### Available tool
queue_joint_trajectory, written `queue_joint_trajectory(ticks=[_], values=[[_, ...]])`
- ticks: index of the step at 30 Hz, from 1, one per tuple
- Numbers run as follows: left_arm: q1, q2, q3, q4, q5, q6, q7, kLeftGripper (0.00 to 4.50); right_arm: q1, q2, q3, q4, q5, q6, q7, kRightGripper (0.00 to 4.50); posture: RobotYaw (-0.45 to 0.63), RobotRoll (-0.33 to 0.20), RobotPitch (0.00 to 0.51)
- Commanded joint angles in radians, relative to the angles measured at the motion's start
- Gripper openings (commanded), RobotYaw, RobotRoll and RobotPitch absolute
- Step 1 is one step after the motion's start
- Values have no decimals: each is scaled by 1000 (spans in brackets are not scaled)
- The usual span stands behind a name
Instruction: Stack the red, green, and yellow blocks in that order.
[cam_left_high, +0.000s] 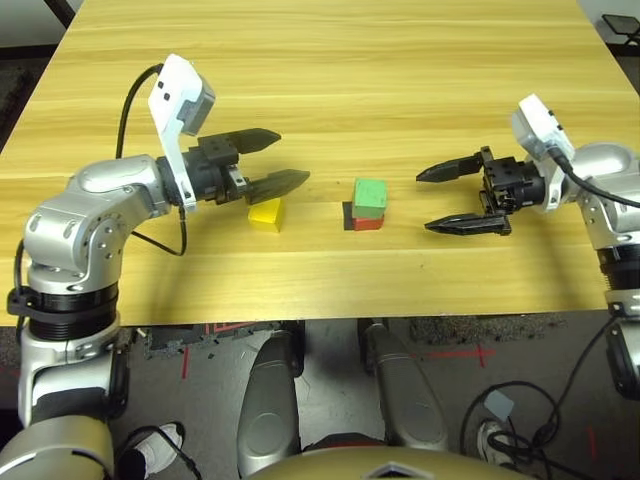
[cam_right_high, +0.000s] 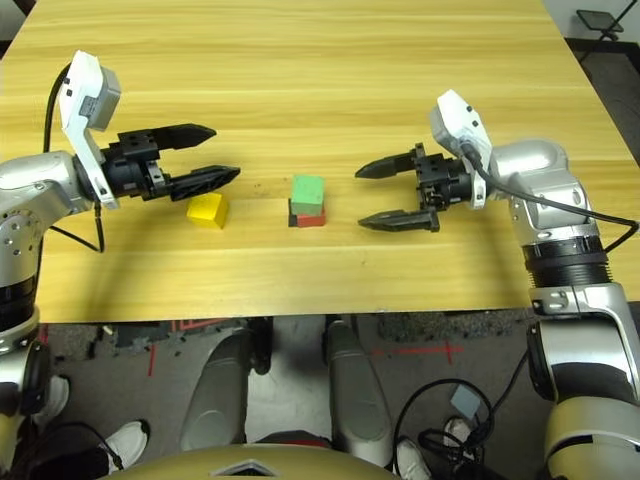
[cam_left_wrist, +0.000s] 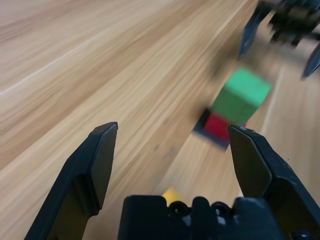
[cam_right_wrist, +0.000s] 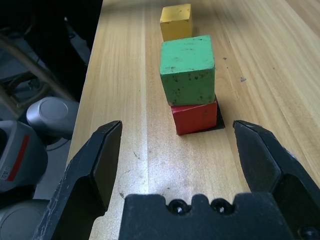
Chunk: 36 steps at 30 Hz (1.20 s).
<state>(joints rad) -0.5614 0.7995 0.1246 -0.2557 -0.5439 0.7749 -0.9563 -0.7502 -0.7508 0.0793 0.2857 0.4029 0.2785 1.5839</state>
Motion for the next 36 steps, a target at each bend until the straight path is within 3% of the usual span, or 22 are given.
queue_joint_trajectory(ticks=[1, 4, 8, 12, 26, 36], values=[[25, 48, -19, 51, 27, -160, -139, 4466, -2, 7, 15, 8, -12, -13, 16, 4500, -60, -129, 314], [35, 44, -28, 114, 25, -301, -261, 4466, -2, 10, 16, 8, -12, -12, 20, 4500, -67, -128, 311], [67, 47, -70, 152, 97, -504, -358, 4466, -2, 8, 13, 7, -12, -10, 26, 4500, -74, -129, 310], [103, 57, -131, 179, 140, -587, -434, 4466, 0, 0, 12, 3, -10, -9, 30, 4500, -91, -135, 308], [-45, 1, -214, 503, 251, -719, -485, 4466, 31, -26, -2, -49, 4, 23, 13, 4500, -139, -149, 309], [-58, -22, -258, 566, 305, -781, -515, 4466, 45, -34, -11, -75, 10, 44, -2, 4500, -155, -152, 315]])
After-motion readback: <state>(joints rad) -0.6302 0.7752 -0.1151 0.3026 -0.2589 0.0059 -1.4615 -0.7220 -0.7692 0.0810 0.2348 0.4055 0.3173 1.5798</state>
